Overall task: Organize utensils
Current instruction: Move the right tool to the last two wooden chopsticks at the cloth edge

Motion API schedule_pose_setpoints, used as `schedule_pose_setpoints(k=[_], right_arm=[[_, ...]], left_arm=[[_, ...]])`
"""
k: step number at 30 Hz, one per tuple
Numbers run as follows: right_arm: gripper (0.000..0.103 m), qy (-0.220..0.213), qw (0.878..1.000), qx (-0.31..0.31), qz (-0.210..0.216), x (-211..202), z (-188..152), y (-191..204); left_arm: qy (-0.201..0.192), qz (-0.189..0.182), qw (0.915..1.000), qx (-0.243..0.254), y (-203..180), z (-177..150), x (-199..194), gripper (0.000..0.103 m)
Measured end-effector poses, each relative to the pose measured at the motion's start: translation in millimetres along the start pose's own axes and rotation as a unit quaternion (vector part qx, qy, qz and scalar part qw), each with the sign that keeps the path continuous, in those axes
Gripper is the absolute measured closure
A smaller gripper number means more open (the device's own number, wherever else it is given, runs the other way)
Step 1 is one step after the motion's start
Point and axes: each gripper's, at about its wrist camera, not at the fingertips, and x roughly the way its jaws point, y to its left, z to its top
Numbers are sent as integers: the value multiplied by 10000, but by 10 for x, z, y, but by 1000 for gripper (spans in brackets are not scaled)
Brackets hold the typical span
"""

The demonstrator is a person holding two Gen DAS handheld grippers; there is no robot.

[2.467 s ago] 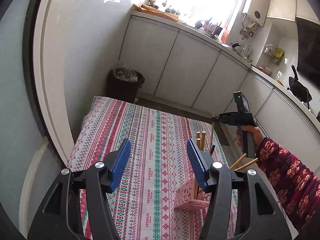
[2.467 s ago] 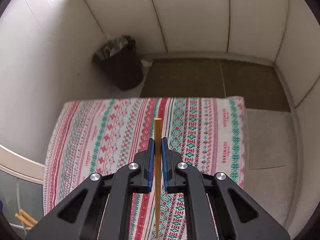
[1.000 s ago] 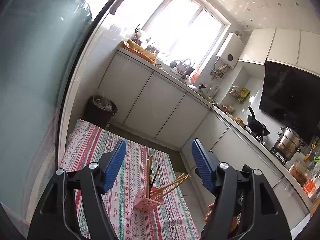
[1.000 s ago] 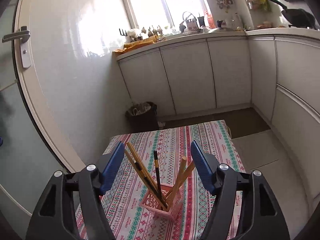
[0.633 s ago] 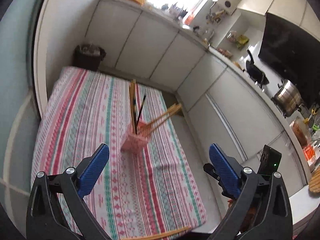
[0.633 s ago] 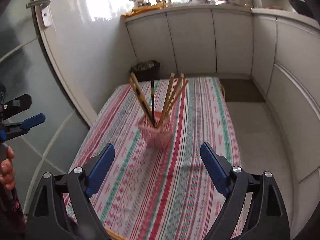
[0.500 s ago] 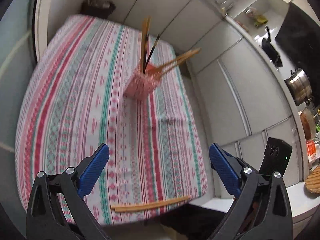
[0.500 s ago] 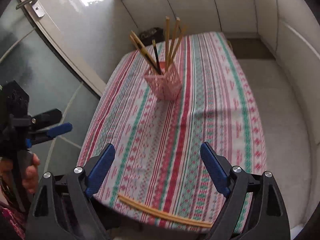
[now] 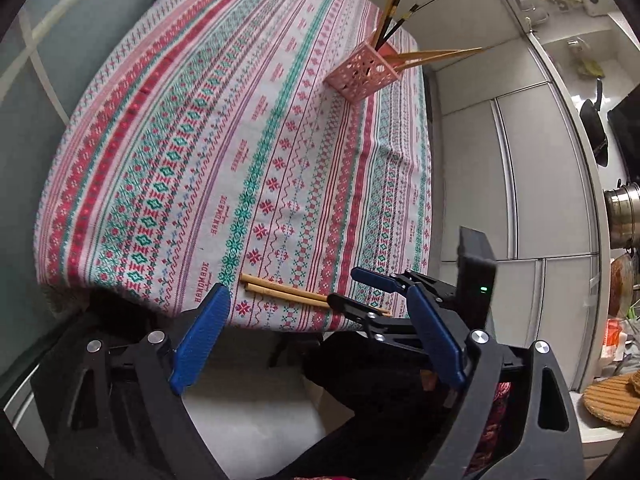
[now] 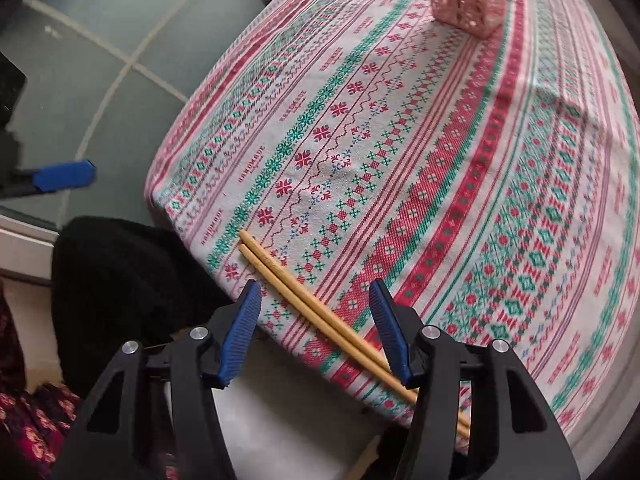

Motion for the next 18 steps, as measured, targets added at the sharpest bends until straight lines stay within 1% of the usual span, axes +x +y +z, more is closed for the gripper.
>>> schedule_pose_setpoints(k=[2, 4, 5, 8, 10, 12, 15, 16, 17, 18], right_arm=[[49, 113, 9987, -439, -222, 119, 85, 58], [52, 254, 9956, -850, -312, 233, 136, 141], [55, 359, 9934, -1045, -306, 293, 154, 182], [55, 560, 9860, -1558, -213, 402, 207, 269], [55, 578, 9822, -1786, 29, 407, 238, 323], [55, 568, 9776, -2025, 113, 419, 277, 387], [56, 653, 9713, -2284, 139, 497, 351, 476], [57, 697, 9687, -2379, 110, 535, 371, 514], [60, 764, 9662, -2462, 89, 572, 385, 548], [61, 797, 9633, -2561, 51, 613, 402, 583]], left_arm=[[-160, 117, 9997, 111, -30, -26, -87, 16], [-217, 157, 9996, 134, -17, -71, -96, 16], [-230, 182, 9995, 110, 13, -86, -100, 16], [-260, 260, 9993, -17, 120, -123, -94, 16], [-287, 270, 9992, -109, 183, -145, -106, 16], [-312, 286, 9989, -186, 263, -165, -126, 16], [-293, 300, 9986, -327, 372, -184, -124, 16], [-288, 303, 9985, -360, 400, -186, -120, 16], [-290, 311, 9983, -395, 427, -184, -118, 16], [-294, 310, 9982, -417, 449, -186, -122, 16]])
